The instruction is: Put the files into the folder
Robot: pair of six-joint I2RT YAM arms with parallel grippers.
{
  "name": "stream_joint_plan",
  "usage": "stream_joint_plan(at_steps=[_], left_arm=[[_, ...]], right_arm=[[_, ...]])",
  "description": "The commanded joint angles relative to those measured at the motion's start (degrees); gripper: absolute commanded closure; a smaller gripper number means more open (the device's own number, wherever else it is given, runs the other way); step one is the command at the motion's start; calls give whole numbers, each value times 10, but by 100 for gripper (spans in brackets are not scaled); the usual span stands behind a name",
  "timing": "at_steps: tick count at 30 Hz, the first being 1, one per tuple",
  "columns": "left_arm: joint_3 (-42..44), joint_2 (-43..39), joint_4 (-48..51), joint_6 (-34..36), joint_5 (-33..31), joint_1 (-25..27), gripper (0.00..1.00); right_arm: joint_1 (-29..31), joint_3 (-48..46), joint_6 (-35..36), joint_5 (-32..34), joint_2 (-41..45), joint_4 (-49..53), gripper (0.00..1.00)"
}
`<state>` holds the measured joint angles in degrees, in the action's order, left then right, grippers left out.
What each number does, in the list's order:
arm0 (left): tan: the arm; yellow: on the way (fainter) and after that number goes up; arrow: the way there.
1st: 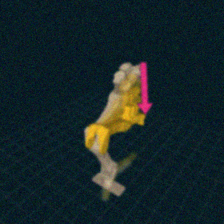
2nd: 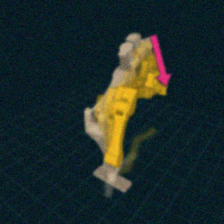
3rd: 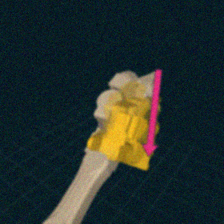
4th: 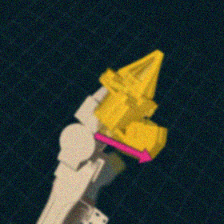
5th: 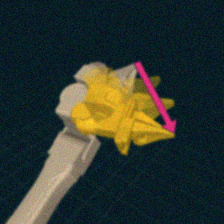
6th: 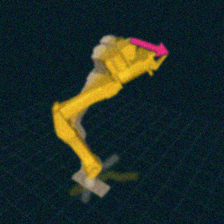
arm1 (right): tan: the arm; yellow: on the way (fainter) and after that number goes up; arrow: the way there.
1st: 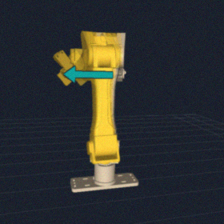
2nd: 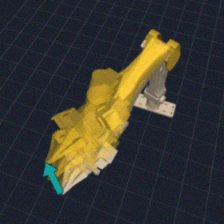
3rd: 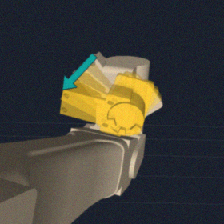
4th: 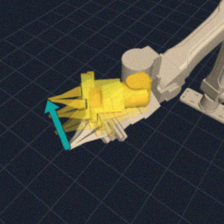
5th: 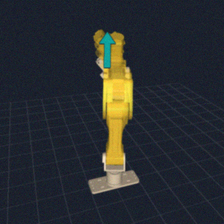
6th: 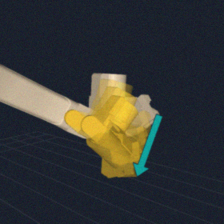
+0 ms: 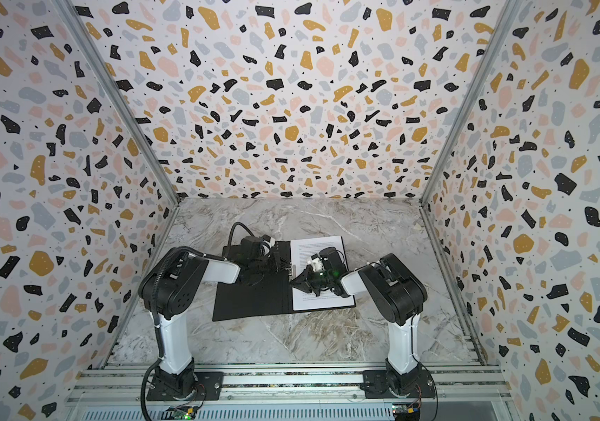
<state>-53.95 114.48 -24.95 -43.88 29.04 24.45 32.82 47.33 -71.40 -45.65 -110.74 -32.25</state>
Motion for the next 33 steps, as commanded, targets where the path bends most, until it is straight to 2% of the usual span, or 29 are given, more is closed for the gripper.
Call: stream_joint_plan(at_steps=[1,3,7,20,33], left_arm=[[2,18,18,15,-13,0,90],[2,18,18,16,-13,0,89],[3,19,17,16,-15,0,90],[4,19,19,21,-17,0,90],[-1,18,24,23,-17,0,90]], right_arm=[[0,26,2,-1,37,13,79],[0,32,-8,-2,39,13,71],[-2,29,-35,1,44,-4,70],[-4,32,-91,0,40,-61,68],[-10,51,-102,-7,0,-67,68]])
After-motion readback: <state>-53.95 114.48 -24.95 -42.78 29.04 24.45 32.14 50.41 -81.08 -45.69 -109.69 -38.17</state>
